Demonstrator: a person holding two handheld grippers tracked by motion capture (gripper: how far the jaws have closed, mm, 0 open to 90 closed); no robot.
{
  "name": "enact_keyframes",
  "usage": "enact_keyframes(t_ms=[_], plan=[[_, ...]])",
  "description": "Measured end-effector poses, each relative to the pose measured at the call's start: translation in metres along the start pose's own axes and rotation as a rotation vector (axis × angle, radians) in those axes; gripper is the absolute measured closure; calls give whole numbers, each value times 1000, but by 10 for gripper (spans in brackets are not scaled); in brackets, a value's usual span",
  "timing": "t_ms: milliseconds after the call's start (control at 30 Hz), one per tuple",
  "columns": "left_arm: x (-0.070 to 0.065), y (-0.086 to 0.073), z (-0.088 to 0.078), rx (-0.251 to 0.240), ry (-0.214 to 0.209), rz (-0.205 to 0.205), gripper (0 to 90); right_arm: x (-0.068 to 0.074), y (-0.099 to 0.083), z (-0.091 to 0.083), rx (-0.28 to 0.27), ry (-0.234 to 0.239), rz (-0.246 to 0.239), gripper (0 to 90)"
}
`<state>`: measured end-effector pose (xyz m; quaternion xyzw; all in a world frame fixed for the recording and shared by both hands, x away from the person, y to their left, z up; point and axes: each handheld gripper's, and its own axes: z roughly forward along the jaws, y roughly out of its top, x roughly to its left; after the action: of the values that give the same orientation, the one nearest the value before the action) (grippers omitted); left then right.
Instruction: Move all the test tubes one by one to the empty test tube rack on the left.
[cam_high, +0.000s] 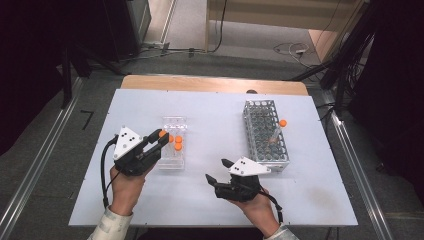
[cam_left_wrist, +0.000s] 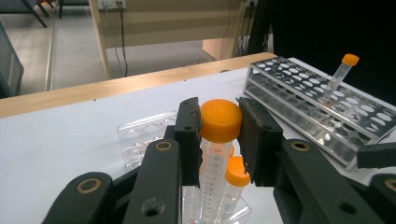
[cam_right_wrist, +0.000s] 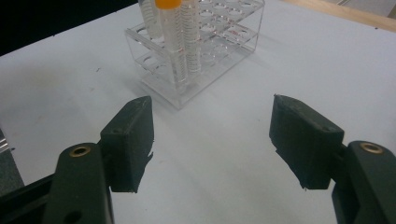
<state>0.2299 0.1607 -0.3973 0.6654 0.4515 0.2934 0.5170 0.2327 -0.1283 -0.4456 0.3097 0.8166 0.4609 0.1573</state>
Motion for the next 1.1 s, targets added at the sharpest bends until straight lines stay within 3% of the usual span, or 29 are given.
enact_keyframes(t_ms=[633,1100], plan=[[-6,-19,14,46,43,39,696,-1,0,-2,-5,-1,-5,291],[-6,-24,15,50,46,12,656,-2,0,-4,-5,-3,-2,292]])
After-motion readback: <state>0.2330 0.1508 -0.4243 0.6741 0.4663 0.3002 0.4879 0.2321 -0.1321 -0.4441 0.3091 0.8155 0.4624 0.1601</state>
